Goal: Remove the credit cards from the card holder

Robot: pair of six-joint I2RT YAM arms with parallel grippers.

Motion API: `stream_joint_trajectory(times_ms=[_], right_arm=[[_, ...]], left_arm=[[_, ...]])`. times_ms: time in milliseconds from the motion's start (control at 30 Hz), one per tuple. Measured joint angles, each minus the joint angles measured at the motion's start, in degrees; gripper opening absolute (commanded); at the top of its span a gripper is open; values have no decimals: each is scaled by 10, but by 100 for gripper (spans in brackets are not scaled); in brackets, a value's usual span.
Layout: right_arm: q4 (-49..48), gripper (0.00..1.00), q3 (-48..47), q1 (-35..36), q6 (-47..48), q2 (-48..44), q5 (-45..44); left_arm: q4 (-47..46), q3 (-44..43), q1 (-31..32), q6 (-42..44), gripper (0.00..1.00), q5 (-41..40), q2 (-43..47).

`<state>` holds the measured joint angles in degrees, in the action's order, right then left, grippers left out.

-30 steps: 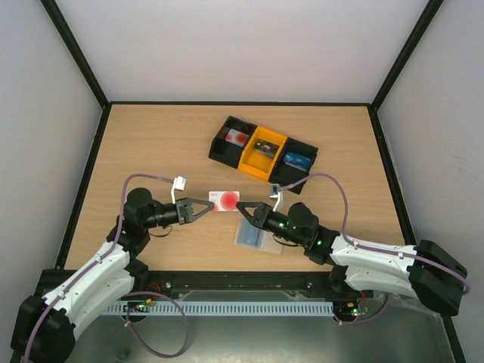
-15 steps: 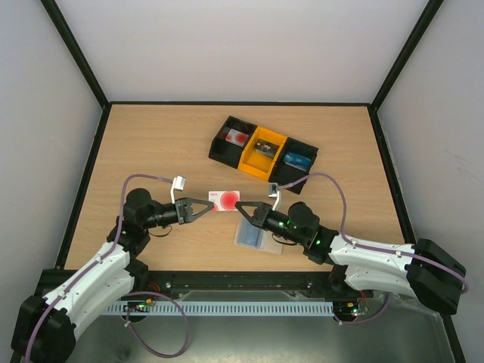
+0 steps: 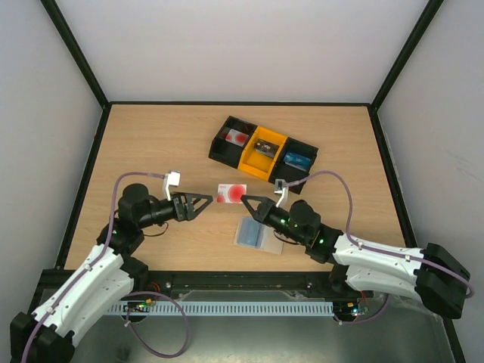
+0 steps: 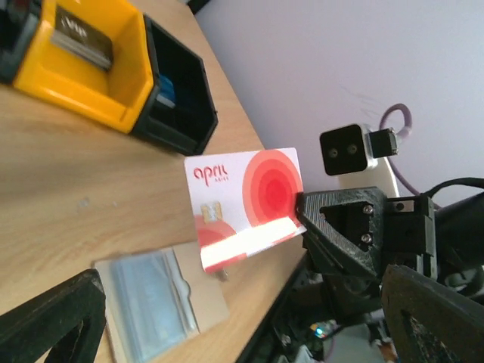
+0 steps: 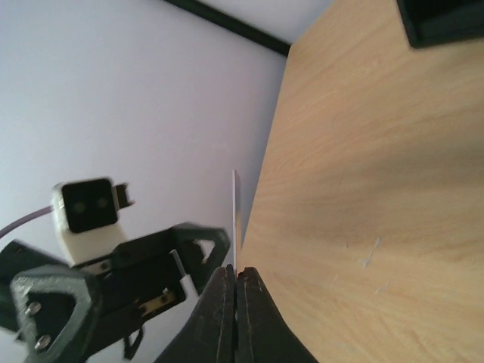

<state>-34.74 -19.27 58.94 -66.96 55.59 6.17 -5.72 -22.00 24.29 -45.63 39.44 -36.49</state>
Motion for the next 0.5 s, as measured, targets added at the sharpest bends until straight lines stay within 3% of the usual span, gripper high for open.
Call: stream_joint_trajectory(times_ms=[200,500], right_arm=[[81,2,-85,-5,52,18,-95],[118,2,-222,-100,106,189,-121]], left_arm=[[92,-56,0,81,100,-56,11],[191,-122,0,192,100,-100,-24]])
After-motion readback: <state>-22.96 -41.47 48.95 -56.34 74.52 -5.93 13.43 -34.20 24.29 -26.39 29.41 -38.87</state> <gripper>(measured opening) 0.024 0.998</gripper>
